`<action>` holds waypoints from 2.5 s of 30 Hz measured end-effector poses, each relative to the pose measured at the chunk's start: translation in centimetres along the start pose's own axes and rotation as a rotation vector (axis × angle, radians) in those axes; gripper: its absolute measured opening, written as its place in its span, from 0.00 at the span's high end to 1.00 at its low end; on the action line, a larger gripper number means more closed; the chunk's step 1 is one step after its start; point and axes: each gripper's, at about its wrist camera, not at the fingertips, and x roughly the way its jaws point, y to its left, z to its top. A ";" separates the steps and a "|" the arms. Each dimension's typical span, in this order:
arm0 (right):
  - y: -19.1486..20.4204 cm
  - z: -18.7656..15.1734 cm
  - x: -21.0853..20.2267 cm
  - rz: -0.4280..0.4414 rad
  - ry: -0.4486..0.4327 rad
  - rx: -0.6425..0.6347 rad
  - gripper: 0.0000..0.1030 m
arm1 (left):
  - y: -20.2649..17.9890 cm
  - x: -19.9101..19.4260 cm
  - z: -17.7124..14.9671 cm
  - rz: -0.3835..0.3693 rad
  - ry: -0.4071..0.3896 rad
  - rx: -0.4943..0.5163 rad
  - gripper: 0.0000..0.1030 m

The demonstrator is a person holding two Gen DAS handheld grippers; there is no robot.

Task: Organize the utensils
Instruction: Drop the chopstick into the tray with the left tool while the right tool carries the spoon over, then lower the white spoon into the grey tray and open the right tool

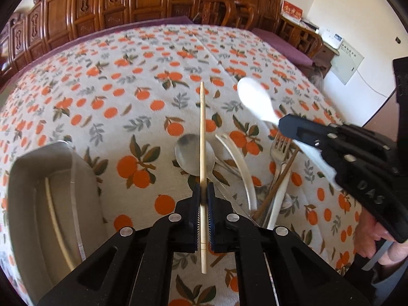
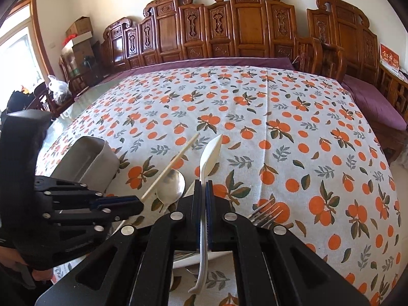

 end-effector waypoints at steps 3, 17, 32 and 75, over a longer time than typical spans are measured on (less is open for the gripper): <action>1.1 0.0 -0.4 0.007 -0.015 -0.016 0.96 | 0.0 -1.8 0.0 0.005 -0.031 0.007 0.96; 7.6 -0.7 -1.6 0.056 -0.025 -0.124 0.96 | 3.8 -9.1 -3.2 0.054 -0.092 -0.005 0.96; 12.5 -1.4 -1.8 0.088 -0.016 -0.210 0.96 | 9.6 -9.6 -6.9 0.106 -0.069 -0.100 0.96; 18.3 1.2 -1.5 0.143 -0.010 -0.190 0.96 | 13.1 -14.4 -7.7 0.206 -0.202 -0.130 0.82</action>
